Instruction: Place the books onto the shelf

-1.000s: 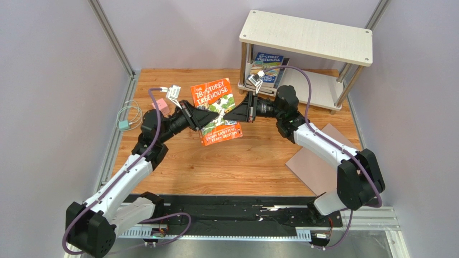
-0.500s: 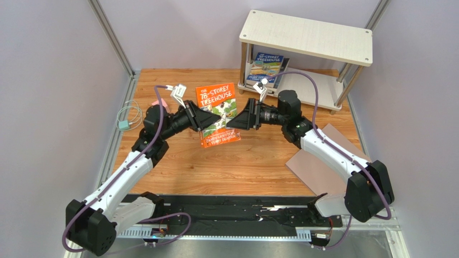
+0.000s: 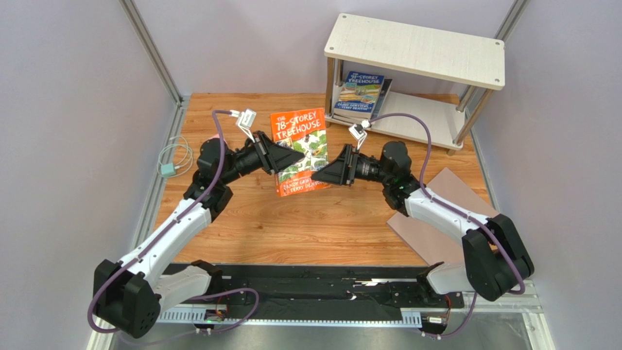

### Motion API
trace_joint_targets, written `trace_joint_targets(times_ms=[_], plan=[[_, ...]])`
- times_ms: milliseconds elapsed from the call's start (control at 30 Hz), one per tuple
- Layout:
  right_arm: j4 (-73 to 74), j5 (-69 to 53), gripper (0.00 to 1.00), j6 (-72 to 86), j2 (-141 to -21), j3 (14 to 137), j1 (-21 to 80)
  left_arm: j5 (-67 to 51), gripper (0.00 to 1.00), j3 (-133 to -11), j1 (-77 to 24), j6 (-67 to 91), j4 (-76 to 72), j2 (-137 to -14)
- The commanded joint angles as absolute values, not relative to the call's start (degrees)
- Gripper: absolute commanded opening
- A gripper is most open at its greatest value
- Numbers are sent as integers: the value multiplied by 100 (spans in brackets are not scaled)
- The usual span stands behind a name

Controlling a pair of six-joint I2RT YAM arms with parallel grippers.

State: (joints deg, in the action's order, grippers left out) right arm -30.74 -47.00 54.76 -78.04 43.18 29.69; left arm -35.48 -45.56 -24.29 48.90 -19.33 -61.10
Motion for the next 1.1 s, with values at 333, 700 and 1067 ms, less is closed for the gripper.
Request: trace_joint_targets(times_ms=[333, 700, 1067], plan=[[-2897, -4694, 0, 5372, -7427, 4570, 3085, -2078, 53, -5685, -2461, 4396, -850, -6662], [-1003, -3947, 0, 4158, -7628, 5571, 2514, 1890, 71, -5696, -2452, 4237, 2786, -5837], [-729, -4500, 0, 4236, -8902, 6697, 1082, 1477, 71, -5142, -2452, 4219, 2804, -5889]])
